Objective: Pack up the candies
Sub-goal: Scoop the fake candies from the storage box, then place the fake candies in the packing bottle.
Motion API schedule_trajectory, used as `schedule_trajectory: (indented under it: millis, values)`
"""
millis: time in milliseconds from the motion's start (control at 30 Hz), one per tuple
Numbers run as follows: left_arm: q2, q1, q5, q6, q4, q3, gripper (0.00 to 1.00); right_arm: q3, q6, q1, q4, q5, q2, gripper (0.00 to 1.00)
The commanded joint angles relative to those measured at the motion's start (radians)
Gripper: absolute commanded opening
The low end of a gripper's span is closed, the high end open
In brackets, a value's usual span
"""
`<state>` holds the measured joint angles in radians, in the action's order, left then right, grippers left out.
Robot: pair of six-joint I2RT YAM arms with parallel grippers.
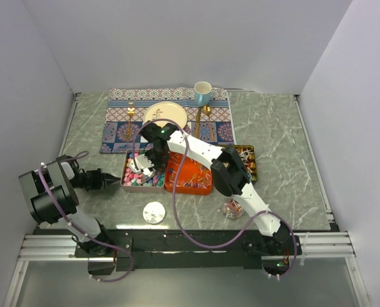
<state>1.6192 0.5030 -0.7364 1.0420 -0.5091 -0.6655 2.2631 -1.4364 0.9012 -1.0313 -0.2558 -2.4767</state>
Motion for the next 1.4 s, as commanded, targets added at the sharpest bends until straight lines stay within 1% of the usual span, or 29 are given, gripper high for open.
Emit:
schedule_trajectory:
  millis: [0,100,167,233,300,400,567,733,933,1100,1200,1233,1300,1367]
  values:
    - [0.041,0.032,0.012,-0.045,-0.052,-0.022,0.01,-0.056,0.021,-0.022,-0.023,-0.094,0.021,0.00]
    - [0.051,0.069,0.022,-0.091,-0.080,-0.049,0.01,-0.074,0.025,-0.041,-0.003,-0.125,0.047,0.00]
    - [0.067,0.089,0.022,-0.123,-0.095,-0.080,0.01,-0.068,0.047,-0.061,0.008,-0.174,0.061,0.00]
    - [0.074,0.094,0.022,-0.138,-0.103,-0.098,0.01,-0.054,0.066,-0.073,0.004,-0.207,0.065,0.00]
    - [0.084,0.095,0.020,-0.163,-0.112,-0.127,0.01,-0.033,0.094,-0.096,0.010,-0.278,0.070,0.00]
    - [0.097,0.097,-0.007,-0.189,-0.109,-0.164,0.01,-0.022,0.126,-0.123,0.005,-0.330,0.076,0.00]
    - [0.131,0.097,-0.064,-0.208,-0.095,-0.200,0.01,-0.131,0.131,-0.151,0.045,-0.367,0.134,0.00]
    - [0.131,0.098,-0.057,-0.237,-0.106,-0.209,0.01,-0.166,0.154,-0.163,0.079,-0.413,0.190,0.00]
    - [0.134,0.101,-0.060,-0.261,-0.112,-0.233,0.01,-0.180,0.278,-0.170,0.171,-0.480,0.237,0.00]
    - [0.131,0.100,-0.075,-0.273,-0.120,-0.258,0.01,-0.149,0.364,-0.166,0.232,-0.482,0.283,0.00]
    - [0.102,0.100,-0.075,-0.257,-0.117,-0.293,0.01,-0.129,0.376,-0.179,0.215,-0.451,0.343,0.00]
    - [0.081,0.095,-0.089,-0.246,-0.109,-0.319,0.01,-0.128,0.378,-0.186,0.206,-0.442,0.361,0.00]
    - [0.071,0.086,-0.162,-0.240,-0.068,-0.356,0.01,-0.134,0.380,-0.220,0.156,-0.412,0.422,0.00]
    - [0.088,0.062,-0.199,-0.284,-0.068,-0.460,0.01,-0.172,0.378,-0.248,0.123,-0.389,0.473,0.00]
